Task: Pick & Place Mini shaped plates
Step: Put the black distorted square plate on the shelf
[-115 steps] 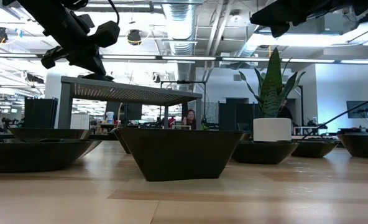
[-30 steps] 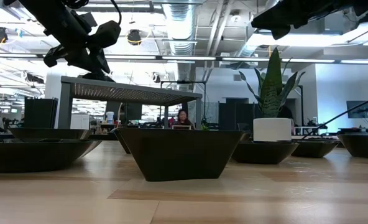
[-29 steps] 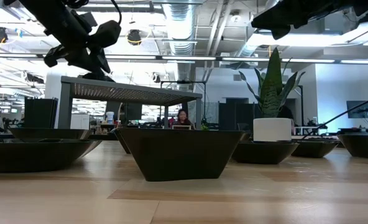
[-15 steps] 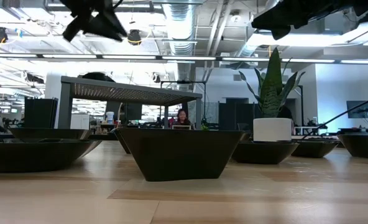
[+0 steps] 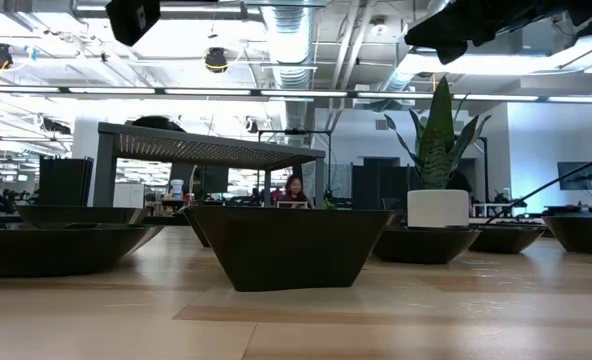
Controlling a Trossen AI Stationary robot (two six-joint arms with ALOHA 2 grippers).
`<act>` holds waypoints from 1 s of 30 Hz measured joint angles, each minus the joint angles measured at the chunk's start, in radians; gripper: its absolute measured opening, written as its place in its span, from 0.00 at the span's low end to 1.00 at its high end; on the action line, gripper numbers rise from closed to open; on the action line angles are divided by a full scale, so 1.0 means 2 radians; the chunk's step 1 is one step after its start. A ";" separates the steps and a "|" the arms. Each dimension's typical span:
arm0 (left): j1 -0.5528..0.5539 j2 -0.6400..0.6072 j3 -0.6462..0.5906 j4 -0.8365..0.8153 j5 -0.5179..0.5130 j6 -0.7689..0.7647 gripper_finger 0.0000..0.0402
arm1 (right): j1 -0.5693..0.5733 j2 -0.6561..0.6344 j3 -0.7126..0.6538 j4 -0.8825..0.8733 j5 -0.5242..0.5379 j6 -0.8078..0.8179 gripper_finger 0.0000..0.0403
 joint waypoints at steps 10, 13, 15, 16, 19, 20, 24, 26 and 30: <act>-0.009 0.032 0.000 -0.054 0.070 0.047 0.21 | 0.000 0.000 0.000 0.000 0.000 0.000 0.12; -0.005 0.032 0.000 -0.103 0.077 0.005 0.24 | 0.000 0.000 0.000 0.000 0.000 0.000 0.12; -0.005 0.032 0.000 -0.146 0.082 -0.029 0.26 | 0.000 0.000 0.000 0.000 0.000 0.000 0.12; -0.005 0.032 0.000 -0.169 0.083 -0.044 0.28 | 0.000 0.000 0.000 0.000 0.000 0.000 0.12; -0.005 0.032 -0.006 -0.202 0.084 -0.076 0.31 | 0.000 0.000 0.000 0.000 0.000 0.000 0.12; -0.006 0.032 -0.010 -0.202 0.084 -0.082 0.32 | 0.000 0.000 0.000 0.000 0.000 0.000 0.12; -0.007 0.032 -0.035 -0.201 0.103 -0.100 0.34 | 0.000 0.000 0.000 0.000 0.000 0.000 0.12; -0.007 0.032 -0.051 -0.204 0.104 -0.108 0.34 | 0.000 0.000 0.000 0.000 0.000 0.000 0.12; -0.005 0.032 -0.076 -0.202 0.103 -0.109 0.34 | 0.000 0.000 0.000 0.000 0.000 0.000 0.12</act>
